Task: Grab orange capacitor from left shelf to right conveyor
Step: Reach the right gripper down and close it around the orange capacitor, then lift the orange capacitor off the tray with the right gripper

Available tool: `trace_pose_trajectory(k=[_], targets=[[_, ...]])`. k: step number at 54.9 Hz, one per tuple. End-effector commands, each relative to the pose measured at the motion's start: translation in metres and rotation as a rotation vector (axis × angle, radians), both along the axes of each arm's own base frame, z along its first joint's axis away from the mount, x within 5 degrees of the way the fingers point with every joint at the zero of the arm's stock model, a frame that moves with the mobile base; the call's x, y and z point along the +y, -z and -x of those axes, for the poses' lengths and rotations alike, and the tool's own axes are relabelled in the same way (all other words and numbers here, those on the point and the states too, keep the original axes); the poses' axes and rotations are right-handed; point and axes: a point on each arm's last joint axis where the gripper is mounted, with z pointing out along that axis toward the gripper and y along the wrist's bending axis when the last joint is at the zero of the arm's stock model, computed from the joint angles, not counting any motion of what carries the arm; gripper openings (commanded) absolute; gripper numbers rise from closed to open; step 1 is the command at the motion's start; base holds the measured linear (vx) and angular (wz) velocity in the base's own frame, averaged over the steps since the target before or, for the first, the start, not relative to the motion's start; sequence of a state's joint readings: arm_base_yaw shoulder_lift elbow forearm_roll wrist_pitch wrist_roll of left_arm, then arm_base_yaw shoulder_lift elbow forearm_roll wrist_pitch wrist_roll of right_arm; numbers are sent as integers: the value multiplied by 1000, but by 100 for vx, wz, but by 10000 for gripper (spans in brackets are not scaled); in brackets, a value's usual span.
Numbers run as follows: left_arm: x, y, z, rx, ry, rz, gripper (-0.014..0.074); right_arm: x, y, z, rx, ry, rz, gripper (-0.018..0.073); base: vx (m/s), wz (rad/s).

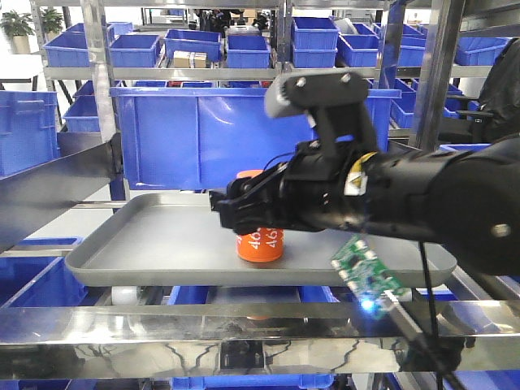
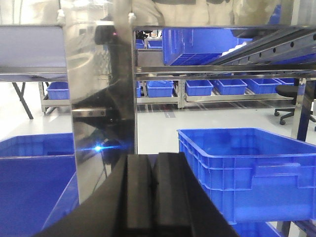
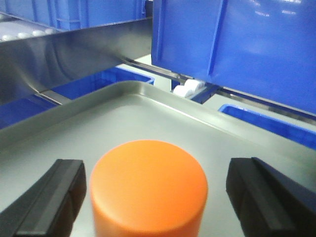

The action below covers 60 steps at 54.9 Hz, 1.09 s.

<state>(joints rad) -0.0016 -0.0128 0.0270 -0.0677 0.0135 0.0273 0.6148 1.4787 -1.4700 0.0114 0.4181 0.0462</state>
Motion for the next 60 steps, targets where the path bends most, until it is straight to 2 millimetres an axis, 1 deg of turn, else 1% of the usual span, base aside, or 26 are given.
trace_pose_trajectory(k=[1,7,12,26,31,37,44,48,52,57,60], targets=[[0,3,0,-61,-1,8,-6,-2,-26,2,-131,4,-84,613,0,0],[0,3,0,-61,-1,8,-6,0,-22,-1,-119,6,-87,594,0,0],[0,3,0,-61,-1,8,-6,0,-22,-1,-118,7,-88,551,0,0],[0,3,0,-61,-1,8,-6,0,-21,-1,-109,7,-81,335,0,0],[0,3,0,-61,-1,8,-6,0,-21,-1,-109,6,-81,272,0,0],[0,3,0,-61,-1,8,-6,-1,-20,-1,-113,7,-70,217,0,0],[0,3,0,-61,-1,8,-6,-1,-20,-1,-108,6,-66,188,0,0],[0,3,0,-61,-1,8,-6,-4,-27,3,-138,6,-86,188,0,0],[0,3,0,-61,-1,8,-6,-10,-39,12,-172,6,-109,190,0,0],[0,3,0,-61,-1,8,-6,-21,-57,28,-216,5,-135,191,0,0],[0,3,0,-61,-1,8,-6,-30,-68,41,-237,6,-150,190,0,0]])
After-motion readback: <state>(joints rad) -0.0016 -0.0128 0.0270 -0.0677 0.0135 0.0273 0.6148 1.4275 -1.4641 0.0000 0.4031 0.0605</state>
